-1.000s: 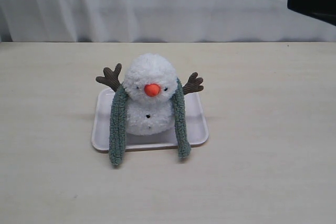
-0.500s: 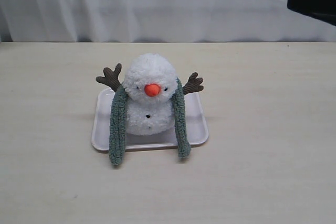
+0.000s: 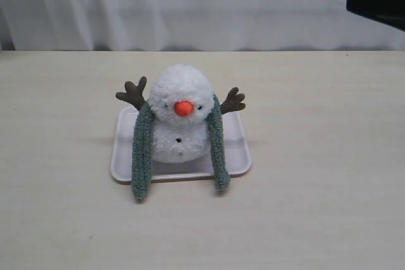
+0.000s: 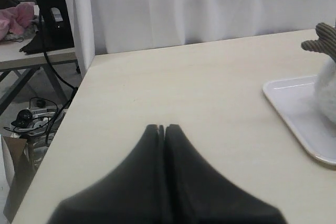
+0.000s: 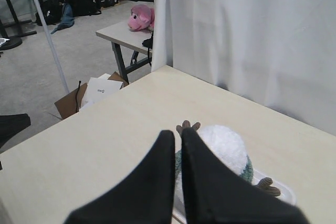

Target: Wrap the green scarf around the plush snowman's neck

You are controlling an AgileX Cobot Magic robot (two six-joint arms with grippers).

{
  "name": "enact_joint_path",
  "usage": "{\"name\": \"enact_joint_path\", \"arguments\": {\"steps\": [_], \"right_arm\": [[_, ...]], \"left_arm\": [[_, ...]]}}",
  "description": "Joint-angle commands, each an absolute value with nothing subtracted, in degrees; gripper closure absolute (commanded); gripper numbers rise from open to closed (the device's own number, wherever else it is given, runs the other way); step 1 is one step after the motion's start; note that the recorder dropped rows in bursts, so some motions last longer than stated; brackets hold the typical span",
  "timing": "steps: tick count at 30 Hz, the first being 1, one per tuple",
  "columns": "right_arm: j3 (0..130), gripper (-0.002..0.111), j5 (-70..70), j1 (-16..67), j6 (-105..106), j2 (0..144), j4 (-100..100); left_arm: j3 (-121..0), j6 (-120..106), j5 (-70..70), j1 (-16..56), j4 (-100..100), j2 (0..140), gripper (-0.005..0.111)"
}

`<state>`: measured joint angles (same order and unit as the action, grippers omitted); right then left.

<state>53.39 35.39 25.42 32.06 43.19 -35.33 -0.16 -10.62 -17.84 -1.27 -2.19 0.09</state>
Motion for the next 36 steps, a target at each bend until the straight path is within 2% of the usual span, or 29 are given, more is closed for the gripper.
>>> {"name": "enact_joint_path", "arguments": {"steps": [1, 36], "right_arm": [[53.24, 0.104, 35.43, 25.51, 32.1, 42.96, -35.55], [53.15, 0.104, 35.17, 25.51, 32.59, 43.01, -34.75]], "left_arm": [[0.0, -10.88, -17.46, -1.38, -2.13, 0.0, 0.107], [0.0, -10.88, -17.48, -1.38, -2.25, 0.0, 0.107]]}}
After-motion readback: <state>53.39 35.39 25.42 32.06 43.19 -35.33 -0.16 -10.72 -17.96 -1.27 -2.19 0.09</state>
